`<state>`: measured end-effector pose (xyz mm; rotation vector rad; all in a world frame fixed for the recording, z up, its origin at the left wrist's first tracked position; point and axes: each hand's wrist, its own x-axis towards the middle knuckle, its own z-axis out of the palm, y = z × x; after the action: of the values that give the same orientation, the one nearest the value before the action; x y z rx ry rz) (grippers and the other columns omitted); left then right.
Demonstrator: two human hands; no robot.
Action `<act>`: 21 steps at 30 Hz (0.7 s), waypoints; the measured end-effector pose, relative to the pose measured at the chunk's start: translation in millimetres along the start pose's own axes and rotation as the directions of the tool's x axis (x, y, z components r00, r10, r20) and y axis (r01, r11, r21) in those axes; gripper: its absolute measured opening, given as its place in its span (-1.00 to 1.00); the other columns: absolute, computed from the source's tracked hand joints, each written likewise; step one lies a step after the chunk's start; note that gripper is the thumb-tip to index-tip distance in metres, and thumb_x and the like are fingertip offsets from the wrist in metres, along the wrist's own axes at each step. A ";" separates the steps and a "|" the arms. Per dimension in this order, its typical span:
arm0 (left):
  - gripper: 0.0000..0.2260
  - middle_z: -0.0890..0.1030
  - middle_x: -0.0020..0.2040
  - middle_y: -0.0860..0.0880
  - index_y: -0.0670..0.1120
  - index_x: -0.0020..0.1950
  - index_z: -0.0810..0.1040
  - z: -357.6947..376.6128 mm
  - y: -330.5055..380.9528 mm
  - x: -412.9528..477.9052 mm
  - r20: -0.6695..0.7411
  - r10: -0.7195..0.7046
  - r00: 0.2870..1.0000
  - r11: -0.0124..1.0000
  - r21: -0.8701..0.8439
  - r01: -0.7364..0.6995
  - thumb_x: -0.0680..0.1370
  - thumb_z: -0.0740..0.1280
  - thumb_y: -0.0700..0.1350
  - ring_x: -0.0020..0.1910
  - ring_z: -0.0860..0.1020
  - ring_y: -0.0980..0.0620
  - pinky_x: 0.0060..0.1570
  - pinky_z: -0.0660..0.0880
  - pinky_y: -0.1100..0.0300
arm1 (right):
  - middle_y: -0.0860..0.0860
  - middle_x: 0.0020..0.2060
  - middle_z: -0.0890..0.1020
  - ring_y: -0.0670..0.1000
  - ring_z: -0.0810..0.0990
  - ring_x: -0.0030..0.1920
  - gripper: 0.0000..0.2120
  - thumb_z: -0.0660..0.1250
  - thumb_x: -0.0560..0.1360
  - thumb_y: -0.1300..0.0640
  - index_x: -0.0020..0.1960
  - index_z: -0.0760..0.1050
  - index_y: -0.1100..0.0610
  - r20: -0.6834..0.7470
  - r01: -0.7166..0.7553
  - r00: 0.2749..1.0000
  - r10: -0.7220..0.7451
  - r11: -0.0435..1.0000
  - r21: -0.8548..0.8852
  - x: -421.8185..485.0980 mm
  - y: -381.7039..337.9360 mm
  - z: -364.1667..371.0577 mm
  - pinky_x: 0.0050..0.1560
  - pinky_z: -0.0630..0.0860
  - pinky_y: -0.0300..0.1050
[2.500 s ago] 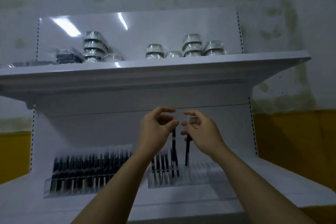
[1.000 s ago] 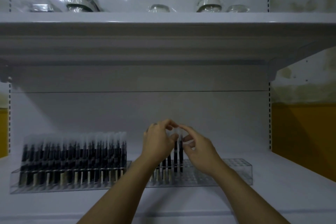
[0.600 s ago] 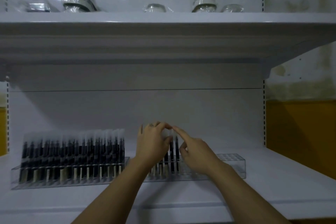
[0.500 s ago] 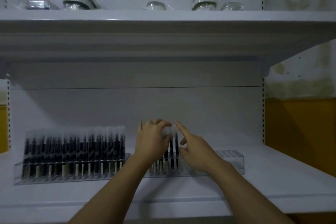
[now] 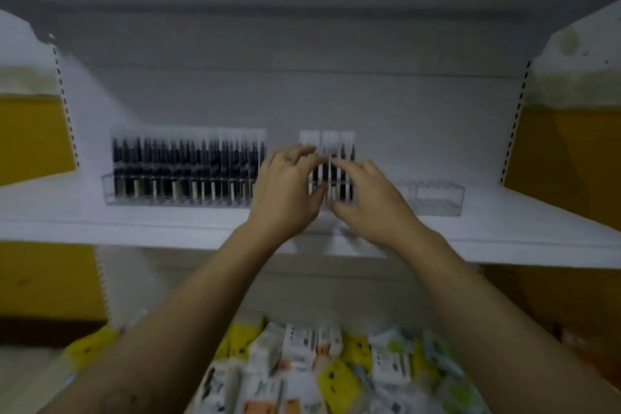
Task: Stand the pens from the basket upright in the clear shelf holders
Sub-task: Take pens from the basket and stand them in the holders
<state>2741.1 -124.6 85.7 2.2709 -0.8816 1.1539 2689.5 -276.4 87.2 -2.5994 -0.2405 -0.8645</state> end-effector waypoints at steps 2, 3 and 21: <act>-0.64 0.53 0.29 -0.07 -0.04 0.29 0.53 -7.2 1.5 -21.6 0.016 -0.009 1.000 1.000 0.007 0.009 0.50 0.40 -0.04 0.29 0.43 -0.11 0.32 0.29 -0.03 | -0.06 0.35 0.34 -0.01 0.37 0.33 -0.39 0.37 0.51 -0.02 0.49 0.21 -0.05 0.011 0.013 1.000 -0.013 1.000 0.005 -15.7 -6.8 8.1 0.31 0.36 -0.09; -0.65 0.53 0.28 -0.06 -0.03 0.29 0.53 -10.2 1.6 -33.8 0.029 -0.023 0.999 1.000 0.007 0.023 0.51 0.40 -0.04 0.29 0.43 -0.11 0.30 0.29 -0.02 | -0.05 0.35 0.34 -0.01 0.37 0.33 -0.40 0.37 0.51 -0.02 0.48 0.24 -0.03 0.016 0.023 1.000 -0.023 1.000 0.011 -24.3 -10.1 12.5 0.32 0.36 -0.09; -0.65 0.56 0.25 -0.03 0.00 0.26 0.53 56.5 -23.7 -288.4 0.687 -0.394 0.611 0.881 0.094 0.463 0.51 0.37 0.06 0.25 0.48 -0.07 0.23 0.39 0.03 | 0.07 0.24 0.50 0.09 0.51 0.19 -0.51 0.41 0.47 0.02 0.37 0.41 0.05 0.631 -0.228 0.755 0.179 0.974 -0.003 -197.9 4.2 195.0 0.16 0.47 -0.02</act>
<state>2659.4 -45.8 -186.4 2.6494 -0.5282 0.0052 2638.3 -207.3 -177.0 -2.6884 -0.1542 0.1217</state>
